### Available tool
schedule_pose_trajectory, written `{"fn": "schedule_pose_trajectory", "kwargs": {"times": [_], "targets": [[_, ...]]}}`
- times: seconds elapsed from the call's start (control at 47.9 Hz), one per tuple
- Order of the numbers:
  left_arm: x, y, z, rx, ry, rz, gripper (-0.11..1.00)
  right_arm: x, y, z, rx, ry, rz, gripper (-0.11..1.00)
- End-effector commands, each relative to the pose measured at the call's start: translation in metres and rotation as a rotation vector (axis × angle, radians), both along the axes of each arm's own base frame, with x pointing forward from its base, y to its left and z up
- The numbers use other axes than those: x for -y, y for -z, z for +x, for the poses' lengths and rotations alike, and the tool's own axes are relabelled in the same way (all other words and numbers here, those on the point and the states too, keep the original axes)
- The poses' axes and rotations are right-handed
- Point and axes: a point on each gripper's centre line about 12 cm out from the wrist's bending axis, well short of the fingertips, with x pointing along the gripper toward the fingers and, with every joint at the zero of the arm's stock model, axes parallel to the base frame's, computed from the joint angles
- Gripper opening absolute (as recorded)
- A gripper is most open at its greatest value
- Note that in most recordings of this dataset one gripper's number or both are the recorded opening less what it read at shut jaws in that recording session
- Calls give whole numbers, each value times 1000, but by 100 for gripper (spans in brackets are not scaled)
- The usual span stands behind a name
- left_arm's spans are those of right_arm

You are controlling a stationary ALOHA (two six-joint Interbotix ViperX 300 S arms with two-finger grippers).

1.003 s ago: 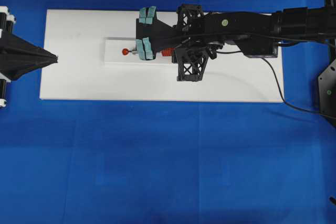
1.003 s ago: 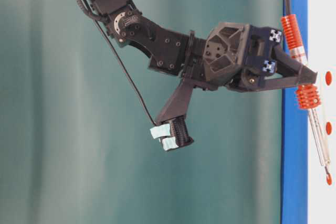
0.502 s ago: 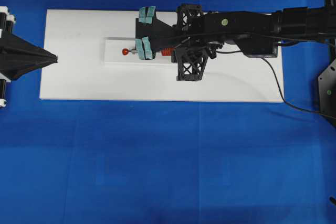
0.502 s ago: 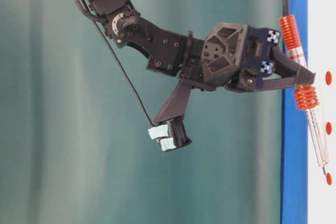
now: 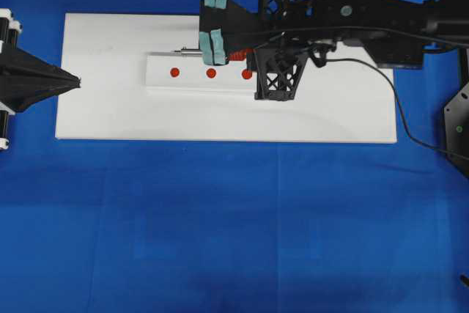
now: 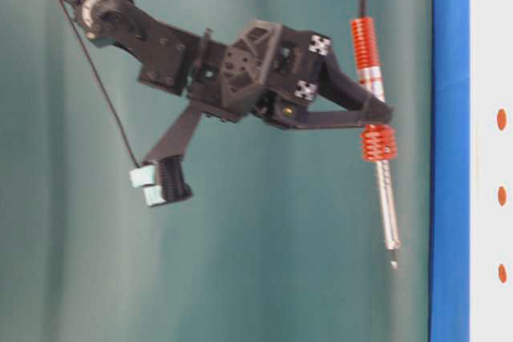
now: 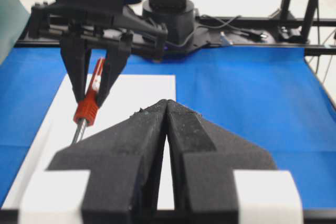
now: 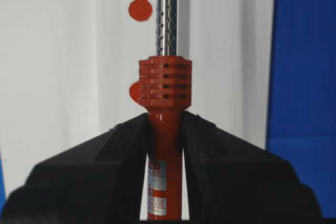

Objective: Touch the tip of the soldering iron to the mark.
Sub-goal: 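Raise the iron tip off the strip with the right gripper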

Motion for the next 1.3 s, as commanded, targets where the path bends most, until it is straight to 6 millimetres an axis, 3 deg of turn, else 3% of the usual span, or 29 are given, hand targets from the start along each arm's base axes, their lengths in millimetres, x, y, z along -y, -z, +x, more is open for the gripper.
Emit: {"fn": "schedule_pose_trajectory", "kwargs": {"times": [0.0, 0.439, 0.982, 1.275], "targets": [[0, -4, 1, 14, 2, 0, 0, 0, -28, -1, 69, -2, -14, 6], [0, -5, 1, 17, 2, -3, 0, -2, -26, -6, 50, -2, -11, 6], [0, -5, 1, 21, 2, -3, 0, -9, -18, -52, 7, 10, 0, 6], [0, -5, 1, 21, 2, -3, 0, -10, -20, -56, 10, 11, 1, 6]]}}
